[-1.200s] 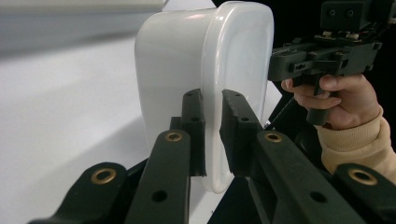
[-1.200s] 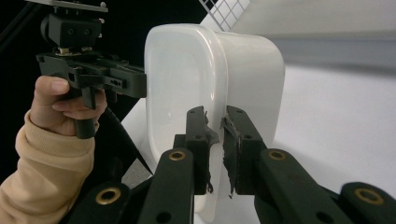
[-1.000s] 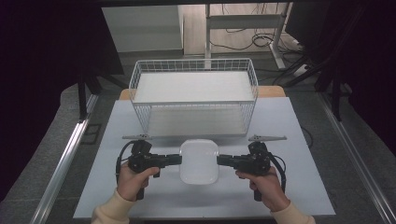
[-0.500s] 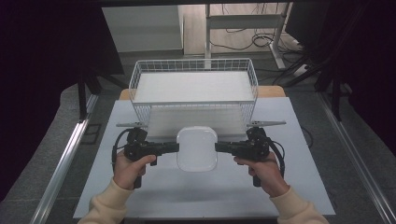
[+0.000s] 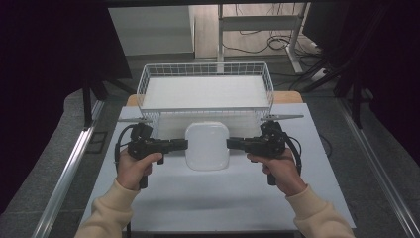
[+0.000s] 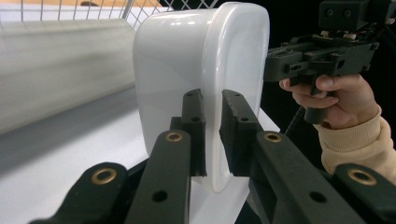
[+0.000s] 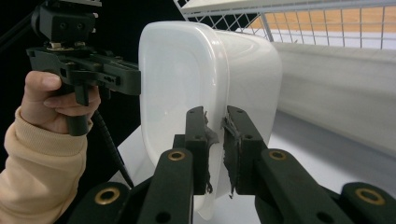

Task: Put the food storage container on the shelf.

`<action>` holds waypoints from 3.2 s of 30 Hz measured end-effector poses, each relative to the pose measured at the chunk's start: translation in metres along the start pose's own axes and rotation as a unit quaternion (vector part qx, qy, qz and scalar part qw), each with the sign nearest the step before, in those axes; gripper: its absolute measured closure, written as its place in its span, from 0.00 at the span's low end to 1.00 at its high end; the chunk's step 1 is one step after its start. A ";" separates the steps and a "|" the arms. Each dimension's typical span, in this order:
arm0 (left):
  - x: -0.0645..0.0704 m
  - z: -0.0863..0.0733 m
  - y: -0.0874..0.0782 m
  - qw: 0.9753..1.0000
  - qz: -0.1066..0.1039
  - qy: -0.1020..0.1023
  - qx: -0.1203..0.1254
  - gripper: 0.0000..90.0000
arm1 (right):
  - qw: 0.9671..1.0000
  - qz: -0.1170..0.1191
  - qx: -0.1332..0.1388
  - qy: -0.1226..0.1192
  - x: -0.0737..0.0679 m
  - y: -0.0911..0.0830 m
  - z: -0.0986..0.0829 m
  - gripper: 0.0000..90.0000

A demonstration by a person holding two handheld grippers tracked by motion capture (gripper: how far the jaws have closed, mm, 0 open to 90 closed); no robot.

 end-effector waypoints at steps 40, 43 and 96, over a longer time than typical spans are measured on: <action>0.013 0.074 -0.008 1.000 0.005 0.024 0.017 0.90 | 0.999 -0.016 0.014 -0.025 0.005 -0.010 0.075 0.88; 0.014 0.080 -0.008 1.000 0.004 0.026 0.017 0.90 | 0.999 -0.017 0.015 -0.024 0.006 -0.011 0.080 0.88; -0.106 0.185 0.045 0.978 -0.069 -0.198 0.008 0.84 | 0.985 -0.035 -0.010 0.171 0.117 0.051 0.173 0.81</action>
Point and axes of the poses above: each handheld gripper's, and its own axes: y roughly forward along the jaws, z roughly out of its top, x roughly to its right, the point moved 2 cm from there along y, roughly forward along the jaws, and after that the axes turned 4 degrees about -y, right-handed, at the moved point
